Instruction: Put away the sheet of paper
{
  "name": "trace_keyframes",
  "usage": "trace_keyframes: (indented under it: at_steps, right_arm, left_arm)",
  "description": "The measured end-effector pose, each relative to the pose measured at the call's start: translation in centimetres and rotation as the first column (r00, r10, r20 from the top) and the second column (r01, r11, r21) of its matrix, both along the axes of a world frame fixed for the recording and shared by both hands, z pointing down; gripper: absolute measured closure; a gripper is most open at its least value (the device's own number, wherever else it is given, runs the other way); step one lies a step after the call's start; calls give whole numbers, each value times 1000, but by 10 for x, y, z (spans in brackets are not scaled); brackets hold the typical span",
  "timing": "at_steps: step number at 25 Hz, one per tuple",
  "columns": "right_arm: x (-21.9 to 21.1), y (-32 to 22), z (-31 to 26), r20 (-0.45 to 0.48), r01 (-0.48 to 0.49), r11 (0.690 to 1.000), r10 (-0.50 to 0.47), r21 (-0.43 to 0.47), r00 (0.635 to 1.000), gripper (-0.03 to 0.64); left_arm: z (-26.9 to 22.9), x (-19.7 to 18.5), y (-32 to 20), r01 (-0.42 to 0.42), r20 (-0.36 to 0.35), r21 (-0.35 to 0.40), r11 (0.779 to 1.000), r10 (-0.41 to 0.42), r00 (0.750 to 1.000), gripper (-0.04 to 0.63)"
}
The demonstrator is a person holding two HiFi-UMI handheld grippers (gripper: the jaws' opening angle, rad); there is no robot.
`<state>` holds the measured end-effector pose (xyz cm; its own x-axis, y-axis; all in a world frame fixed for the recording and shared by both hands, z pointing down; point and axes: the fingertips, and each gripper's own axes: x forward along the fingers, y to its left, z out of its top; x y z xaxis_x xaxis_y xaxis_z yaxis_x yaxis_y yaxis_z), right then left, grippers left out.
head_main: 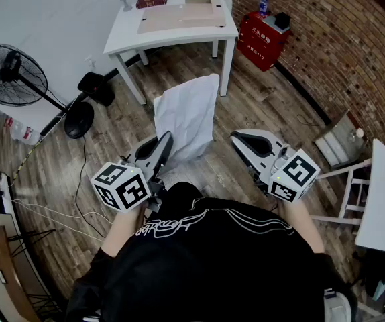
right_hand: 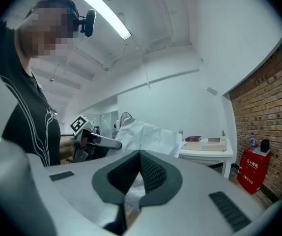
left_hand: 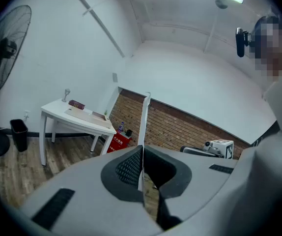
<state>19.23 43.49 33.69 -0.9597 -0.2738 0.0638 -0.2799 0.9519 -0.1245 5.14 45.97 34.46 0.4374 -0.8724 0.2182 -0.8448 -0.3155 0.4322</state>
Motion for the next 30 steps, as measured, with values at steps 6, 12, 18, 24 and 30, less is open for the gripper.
trace_keyframes:
  at_steps: [6,12,18,24,30]
  right_arm:
    - [6,-9,3,-2,-32,999,32,-13,999,615]
    - [11,-37,17,-15,-92,995,91,-48,996,615]
    - [-6,-82,35,-34,-111,990,108,-91,994,615]
    - [-38,-152,45,-58,-126,983,119,-131,991,615]
    - [-82,-225,54,-95,-122,978,108,-168,990,615]
  left_arm:
    - [5,1,-10,-7,-8,-13,1000,6,1000,565]
    - [19,2,-37,-26,-35,-37,999,25,999,565]
    - [41,-16,-83,-38,-65,-76,996,34,997,565]
    - [53,-48,-155,-45,-91,-105,993,36,995,565]
    - [58,-95,-229,-29,-101,-132,991,16,995,565]
